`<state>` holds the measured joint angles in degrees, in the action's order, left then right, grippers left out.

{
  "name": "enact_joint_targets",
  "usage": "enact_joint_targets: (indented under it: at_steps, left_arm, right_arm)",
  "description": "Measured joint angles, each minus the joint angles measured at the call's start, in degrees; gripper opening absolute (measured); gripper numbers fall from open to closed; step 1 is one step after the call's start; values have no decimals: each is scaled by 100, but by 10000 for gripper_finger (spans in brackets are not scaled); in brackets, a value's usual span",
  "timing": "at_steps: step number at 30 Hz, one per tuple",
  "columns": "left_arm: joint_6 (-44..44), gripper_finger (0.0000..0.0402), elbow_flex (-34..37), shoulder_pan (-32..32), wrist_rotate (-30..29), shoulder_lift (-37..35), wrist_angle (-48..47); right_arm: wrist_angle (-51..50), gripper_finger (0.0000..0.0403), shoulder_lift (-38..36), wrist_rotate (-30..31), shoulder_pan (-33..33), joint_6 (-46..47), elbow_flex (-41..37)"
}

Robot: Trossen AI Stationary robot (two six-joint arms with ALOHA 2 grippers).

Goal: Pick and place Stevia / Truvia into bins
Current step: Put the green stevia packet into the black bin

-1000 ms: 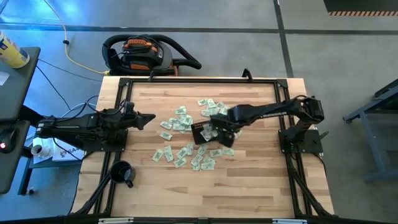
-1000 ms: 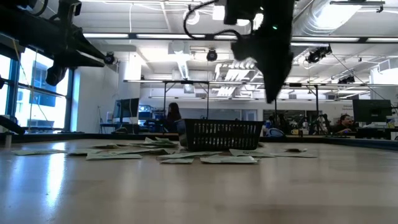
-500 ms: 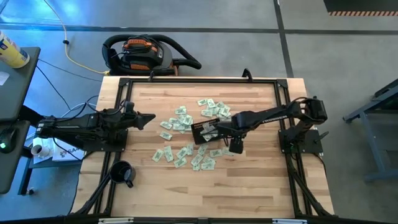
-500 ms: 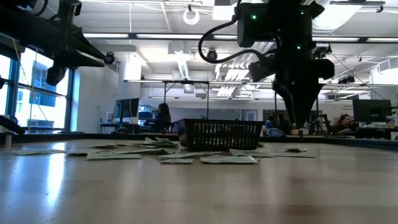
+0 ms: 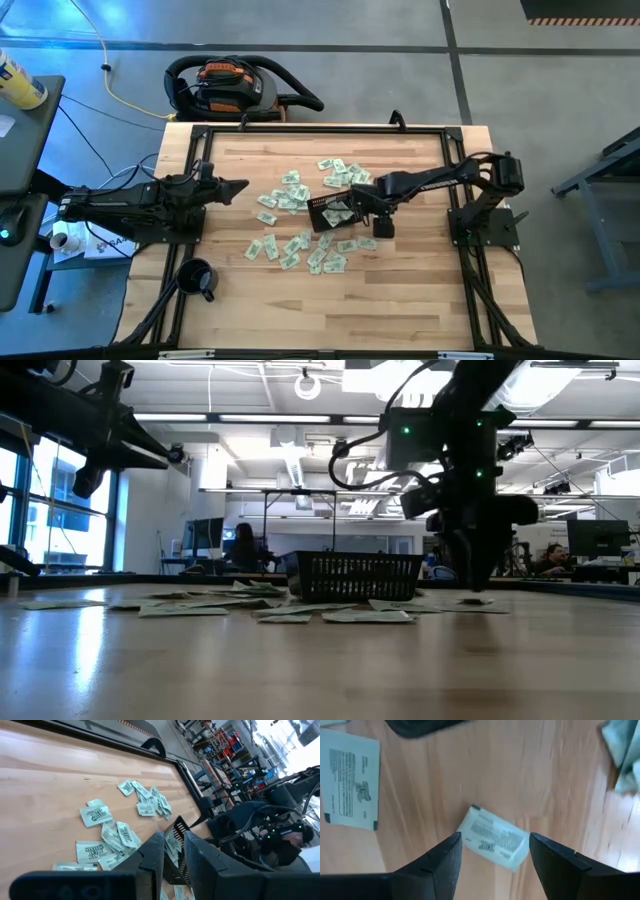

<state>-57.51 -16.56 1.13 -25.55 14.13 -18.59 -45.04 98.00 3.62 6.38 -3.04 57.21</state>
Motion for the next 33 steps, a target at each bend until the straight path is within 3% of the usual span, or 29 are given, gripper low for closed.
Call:
enact_joint_targets:
  at_steps: [7,12,24,29,33]
  left_arm:
    - [-129,111,0,0,-98,0,-2]
    - [-129,111,0,0,-101,1,-2]
    - [-155,111,0,0,-115,0,-177]
    - [-157,111,0,0,-115,2,-176]
    - [-158,111,0,0,-115,0,-172]
  right_arm:
    - [235,222,0,-97,188,-871,-5]
    - [306,223,26,-501,337,-1252,-35]
    - [501,222,7,-564,380,-1211,-544]
    - [552,199,103,-646,544,-308,-545]
    - [630,151,256,-742,605,578,-536]
